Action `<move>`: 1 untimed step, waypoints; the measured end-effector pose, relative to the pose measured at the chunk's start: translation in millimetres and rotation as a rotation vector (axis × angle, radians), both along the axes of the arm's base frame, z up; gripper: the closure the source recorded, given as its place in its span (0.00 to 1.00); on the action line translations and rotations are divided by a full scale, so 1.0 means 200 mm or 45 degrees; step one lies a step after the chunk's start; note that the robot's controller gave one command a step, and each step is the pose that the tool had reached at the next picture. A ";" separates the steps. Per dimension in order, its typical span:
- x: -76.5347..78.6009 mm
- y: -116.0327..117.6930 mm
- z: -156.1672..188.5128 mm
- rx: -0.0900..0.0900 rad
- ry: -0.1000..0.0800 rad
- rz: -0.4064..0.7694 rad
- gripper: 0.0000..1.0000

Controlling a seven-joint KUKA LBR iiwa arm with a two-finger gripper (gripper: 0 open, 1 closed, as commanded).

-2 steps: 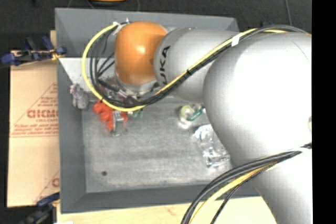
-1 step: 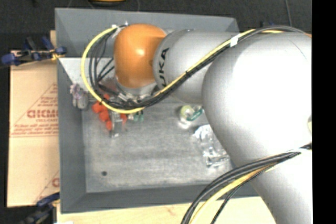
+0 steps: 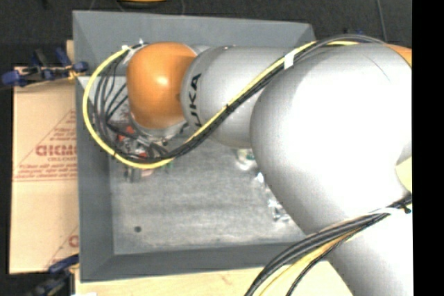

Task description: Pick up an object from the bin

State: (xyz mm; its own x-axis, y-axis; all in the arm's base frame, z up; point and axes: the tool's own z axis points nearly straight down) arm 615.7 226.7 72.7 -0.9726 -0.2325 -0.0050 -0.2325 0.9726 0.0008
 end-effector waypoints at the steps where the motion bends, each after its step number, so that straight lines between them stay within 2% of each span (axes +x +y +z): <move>1: 0.03 -0.21 0.65 0.000 -0.011 -0.030 1.00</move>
Offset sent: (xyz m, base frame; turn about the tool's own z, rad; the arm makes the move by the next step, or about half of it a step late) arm 0.0029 -0.0398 0.1237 0.0190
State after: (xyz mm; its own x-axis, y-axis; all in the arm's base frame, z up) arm 622.1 184.6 203.3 -0.9777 -0.2094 -0.0134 -0.2094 0.9778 -0.0010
